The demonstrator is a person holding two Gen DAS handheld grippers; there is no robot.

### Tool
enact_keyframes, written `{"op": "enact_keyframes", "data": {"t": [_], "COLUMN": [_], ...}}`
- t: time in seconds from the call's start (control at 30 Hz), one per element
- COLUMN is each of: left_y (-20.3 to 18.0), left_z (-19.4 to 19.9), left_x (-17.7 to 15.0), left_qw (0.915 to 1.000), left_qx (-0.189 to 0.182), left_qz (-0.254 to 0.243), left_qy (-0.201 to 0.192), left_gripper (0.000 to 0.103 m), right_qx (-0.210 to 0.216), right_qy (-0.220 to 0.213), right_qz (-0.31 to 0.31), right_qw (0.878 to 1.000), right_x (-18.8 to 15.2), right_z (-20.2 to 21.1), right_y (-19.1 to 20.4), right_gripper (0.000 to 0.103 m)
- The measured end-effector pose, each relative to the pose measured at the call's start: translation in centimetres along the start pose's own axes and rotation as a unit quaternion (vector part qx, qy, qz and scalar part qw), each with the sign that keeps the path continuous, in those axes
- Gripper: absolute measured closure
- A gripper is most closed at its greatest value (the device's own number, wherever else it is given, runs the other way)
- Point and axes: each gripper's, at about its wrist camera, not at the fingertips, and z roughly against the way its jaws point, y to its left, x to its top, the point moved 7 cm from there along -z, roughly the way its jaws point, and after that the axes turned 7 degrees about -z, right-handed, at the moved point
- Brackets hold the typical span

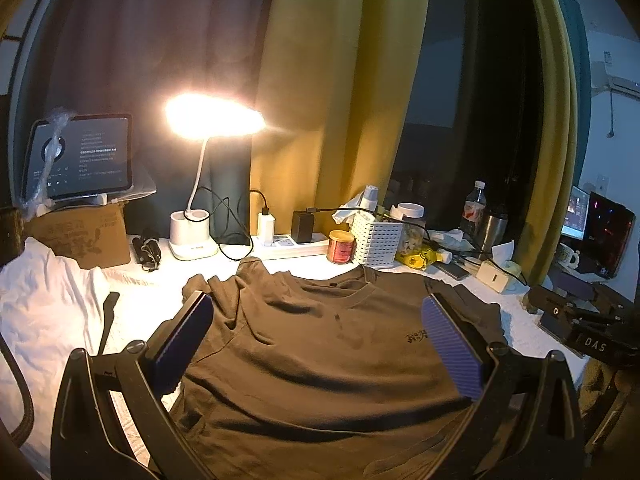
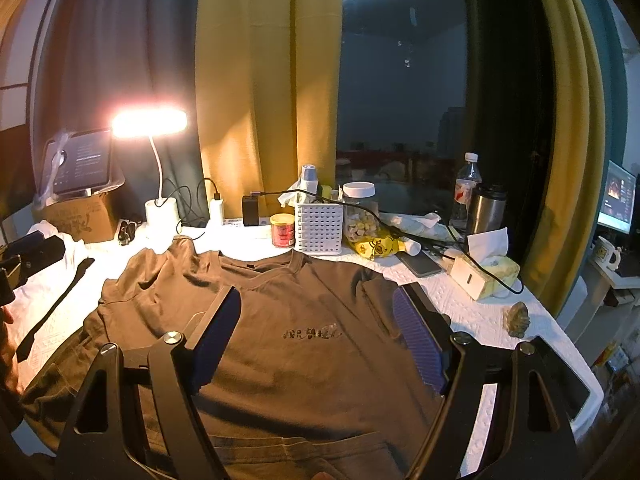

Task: Fold small clothes

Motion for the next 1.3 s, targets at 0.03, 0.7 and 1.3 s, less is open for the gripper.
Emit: {"op": "enact_keyframes", "data": {"t": [0.03,0.7,1.3], "left_y": [-0.10,-0.10,-0.19], "left_z": [0.06,0.08,0.20], "left_x": [-0.03,0.19,-0.11], "left_qw": [1.0000,0.9999,0.9999], "left_qx": [0.001,0.011,0.011], "left_qz": [-0.001,-0.012,-0.013], "left_qy": [-0.001,-0.004,-0.004], "left_gripper": [0.001,0.001,0.001], "right_qx": [0.000,-0.002,-0.002], "right_qy": [0.000,0.000,0.001], "right_qz": [0.000,-0.005,-0.006], "right_qw": [1.000,1.000,1.000], "right_x": [-0.04,-0.45,-0.54], "right_z": [-0.02,-0.02,-0.10], "right_y": [-0.02,-0.59,-0.67], "right_gripper": [0.022,0.022,0.022]}}
